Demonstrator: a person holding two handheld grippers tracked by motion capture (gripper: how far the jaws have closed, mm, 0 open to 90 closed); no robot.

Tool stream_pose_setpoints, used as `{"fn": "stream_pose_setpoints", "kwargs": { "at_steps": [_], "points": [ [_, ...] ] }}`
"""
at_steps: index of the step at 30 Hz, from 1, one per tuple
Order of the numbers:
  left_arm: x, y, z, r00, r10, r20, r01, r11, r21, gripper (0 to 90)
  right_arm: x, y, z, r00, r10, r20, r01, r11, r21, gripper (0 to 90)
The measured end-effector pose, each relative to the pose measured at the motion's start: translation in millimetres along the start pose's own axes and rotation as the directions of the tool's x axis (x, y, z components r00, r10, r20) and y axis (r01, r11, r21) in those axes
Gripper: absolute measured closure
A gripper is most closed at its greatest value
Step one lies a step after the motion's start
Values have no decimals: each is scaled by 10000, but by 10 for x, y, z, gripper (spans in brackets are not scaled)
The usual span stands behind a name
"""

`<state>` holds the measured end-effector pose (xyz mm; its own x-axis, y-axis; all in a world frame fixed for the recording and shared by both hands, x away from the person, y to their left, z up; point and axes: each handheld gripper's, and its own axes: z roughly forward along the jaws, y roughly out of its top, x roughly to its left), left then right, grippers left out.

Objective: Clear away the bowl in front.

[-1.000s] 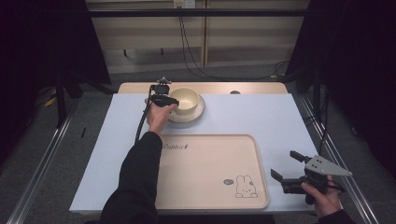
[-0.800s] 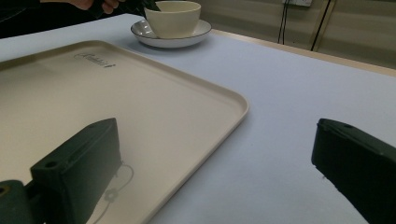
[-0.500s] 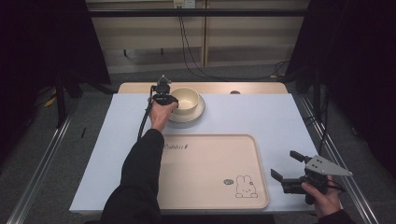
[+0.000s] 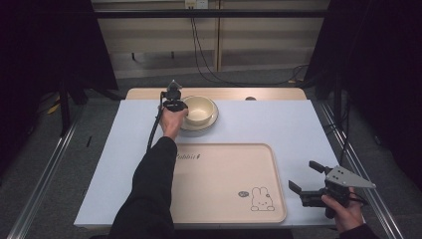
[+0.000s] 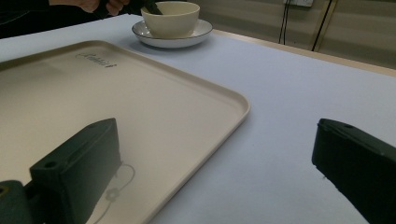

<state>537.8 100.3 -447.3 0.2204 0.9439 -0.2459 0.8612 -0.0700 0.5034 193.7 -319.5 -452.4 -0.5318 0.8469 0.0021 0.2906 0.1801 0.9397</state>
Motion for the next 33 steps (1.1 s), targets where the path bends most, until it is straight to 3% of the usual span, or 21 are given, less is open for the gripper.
{"fn": "stream_pose_setpoints", "kwargs": {
  "at_steps": [14,15,17,20,23,33],
  "points": [
    [36,6,-6,9995,-197,244,197,9998,15,836,0,-4,-11,10000,-18,76,18,10000,21,9],
    [40,2,-9,9982,-449,389,450,9990,-6,837,2,-3,-12,10000,12,69,-12,10000,27,9],
    [55,4,-14,9984,-364,438,363,9993,30,837,4,-4,-14,10000,19,29,-19,10000,35,9],
    [58,4,-21,9957,-717,591,723,9973,-81,836,3,-5,-19,10000,24,43,-24,10000,30,9],
    [55,12,-42,9965,-529,644,537,9985,-116,835,4,-6,-22,10000,6,78,-7,10000,34,9],
    [59,17,-78,9955,-566,757,582,9981,-190,838,4,-6,-25,9999,37,95,-37,10000,31,9]
  ]
}}
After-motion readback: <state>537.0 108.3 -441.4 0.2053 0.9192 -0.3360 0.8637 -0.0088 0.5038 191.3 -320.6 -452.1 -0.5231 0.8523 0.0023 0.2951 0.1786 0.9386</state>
